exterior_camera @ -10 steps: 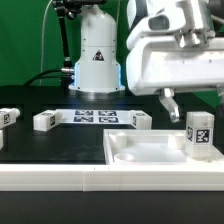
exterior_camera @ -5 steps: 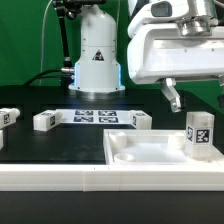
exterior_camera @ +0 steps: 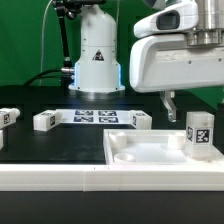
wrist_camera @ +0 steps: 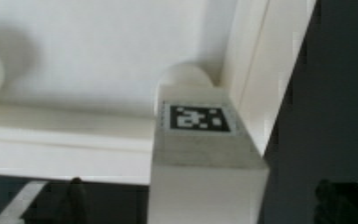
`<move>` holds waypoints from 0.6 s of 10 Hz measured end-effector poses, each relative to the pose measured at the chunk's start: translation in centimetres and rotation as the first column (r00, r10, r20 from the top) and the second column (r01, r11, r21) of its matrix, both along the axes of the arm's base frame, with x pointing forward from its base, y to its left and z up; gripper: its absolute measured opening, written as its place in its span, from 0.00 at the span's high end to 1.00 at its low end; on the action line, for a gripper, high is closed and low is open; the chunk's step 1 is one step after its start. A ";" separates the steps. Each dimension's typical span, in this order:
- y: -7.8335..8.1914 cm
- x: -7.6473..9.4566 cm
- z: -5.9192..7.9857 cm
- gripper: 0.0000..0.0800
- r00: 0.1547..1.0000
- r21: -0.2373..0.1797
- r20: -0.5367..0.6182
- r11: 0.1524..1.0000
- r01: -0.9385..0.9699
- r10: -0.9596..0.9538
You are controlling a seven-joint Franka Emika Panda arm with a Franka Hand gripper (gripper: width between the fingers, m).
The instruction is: Assemble one leg
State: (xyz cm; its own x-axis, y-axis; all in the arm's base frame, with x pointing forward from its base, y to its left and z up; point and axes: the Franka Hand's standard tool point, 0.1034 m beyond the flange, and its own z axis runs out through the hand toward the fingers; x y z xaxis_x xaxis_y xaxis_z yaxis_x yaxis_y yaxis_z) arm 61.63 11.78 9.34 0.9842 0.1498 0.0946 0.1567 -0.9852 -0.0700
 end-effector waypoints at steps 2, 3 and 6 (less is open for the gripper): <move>-0.2 -0.1 0.0 0.19 0.993 -0.008 -0.111 1.000 -0.030 0.029; -0.1 0.2 0.0 0.19 0.996 -0.007 -0.089 1.000 -0.029 0.028; -0.1 0.2 -0.1 0.52 0.995 -0.007 -0.091 1.000 -0.029 0.028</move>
Offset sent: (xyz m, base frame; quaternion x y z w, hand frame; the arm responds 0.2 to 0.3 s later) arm 0.0000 0.0000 0.0000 0.0000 0.0000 0.0000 1.0000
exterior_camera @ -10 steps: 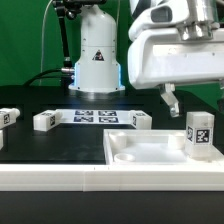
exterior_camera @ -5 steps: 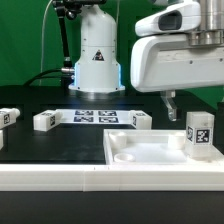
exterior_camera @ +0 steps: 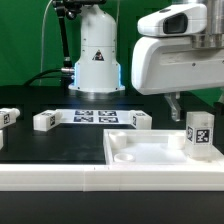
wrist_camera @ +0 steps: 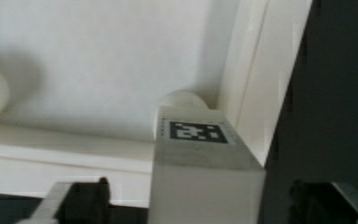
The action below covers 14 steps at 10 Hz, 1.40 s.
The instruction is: Assemble one leg
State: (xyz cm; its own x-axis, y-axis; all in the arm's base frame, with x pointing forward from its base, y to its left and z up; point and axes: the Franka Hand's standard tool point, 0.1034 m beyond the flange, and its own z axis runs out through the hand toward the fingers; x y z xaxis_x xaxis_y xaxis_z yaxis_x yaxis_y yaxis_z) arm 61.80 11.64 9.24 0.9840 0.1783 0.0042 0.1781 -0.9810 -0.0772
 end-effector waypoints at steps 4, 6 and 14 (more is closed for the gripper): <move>0.0 0.0 0.0 0.64 0.999 0.001 -0.004 0.999 0.051 -0.051; 0.2 0.0 0.0 0.64 0.984 -0.001 -0.011 0.984 0.178 -0.178; 1.4 0.1 -0.1 0.64 0.336 -0.031 -0.038 0.338 0.941 -0.941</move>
Offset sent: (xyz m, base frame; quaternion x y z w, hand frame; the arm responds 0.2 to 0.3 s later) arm 0.0000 0.0000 0.0000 0.0000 0.0000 0.0000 1.0000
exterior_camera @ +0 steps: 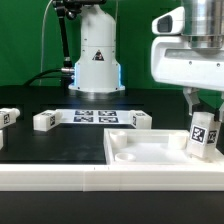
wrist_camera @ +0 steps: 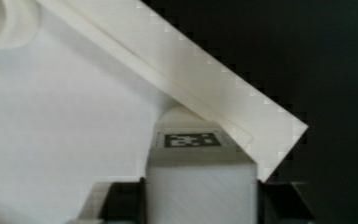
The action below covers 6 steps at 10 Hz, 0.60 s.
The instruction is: Assemble one leg
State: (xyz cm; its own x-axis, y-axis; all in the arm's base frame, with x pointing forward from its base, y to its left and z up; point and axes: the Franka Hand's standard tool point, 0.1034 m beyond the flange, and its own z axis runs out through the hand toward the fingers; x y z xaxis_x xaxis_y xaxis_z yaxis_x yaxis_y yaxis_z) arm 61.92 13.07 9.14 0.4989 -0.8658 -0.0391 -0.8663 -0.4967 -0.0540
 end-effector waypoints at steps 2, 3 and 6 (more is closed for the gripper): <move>-0.2 0.1 0.0 0.64 0.989 0.032 -0.008 0.988 0.150 -0.149; 0.0 0.1 0.0 0.64 0.977 0.039 -0.016 0.976 0.215 -0.214; -0.2 0.2 0.0 0.51 0.994 0.035 -0.006 0.994 0.106 -0.106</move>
Offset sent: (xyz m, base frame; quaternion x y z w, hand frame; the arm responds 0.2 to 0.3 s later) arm 0.0000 0.0000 0.0000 0.0000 0.0000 0.0650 0.9979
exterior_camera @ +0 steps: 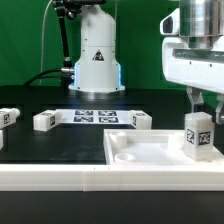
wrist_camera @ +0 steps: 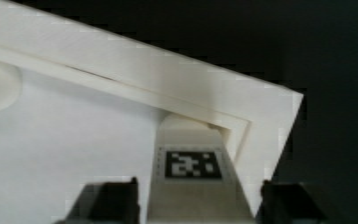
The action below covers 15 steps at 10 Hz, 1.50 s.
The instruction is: Assemble one leg
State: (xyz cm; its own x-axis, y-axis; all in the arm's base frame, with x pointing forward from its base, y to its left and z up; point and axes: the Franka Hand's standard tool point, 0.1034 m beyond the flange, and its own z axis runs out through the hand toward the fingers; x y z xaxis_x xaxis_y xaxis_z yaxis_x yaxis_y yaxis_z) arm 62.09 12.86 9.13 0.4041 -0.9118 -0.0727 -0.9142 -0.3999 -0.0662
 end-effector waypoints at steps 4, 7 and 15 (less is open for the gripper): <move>-0.4 0.0 -0.1 0.20 0.909 -0.026 0.015 0.909 -0.415 0.416; -0.2 0.0 -0.4 0.19 0.736 -0.071 -0.004 0.734 -0.676 0.677; -0.7 0.0 -0.9 0.33 0.322 -0.095 0.003 0.321 -0.942 0.947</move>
Offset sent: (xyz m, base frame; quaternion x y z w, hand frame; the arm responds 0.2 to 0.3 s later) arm 0.0051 -0.0070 -0.0010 -0.0310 0.0380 -0.2283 0.9724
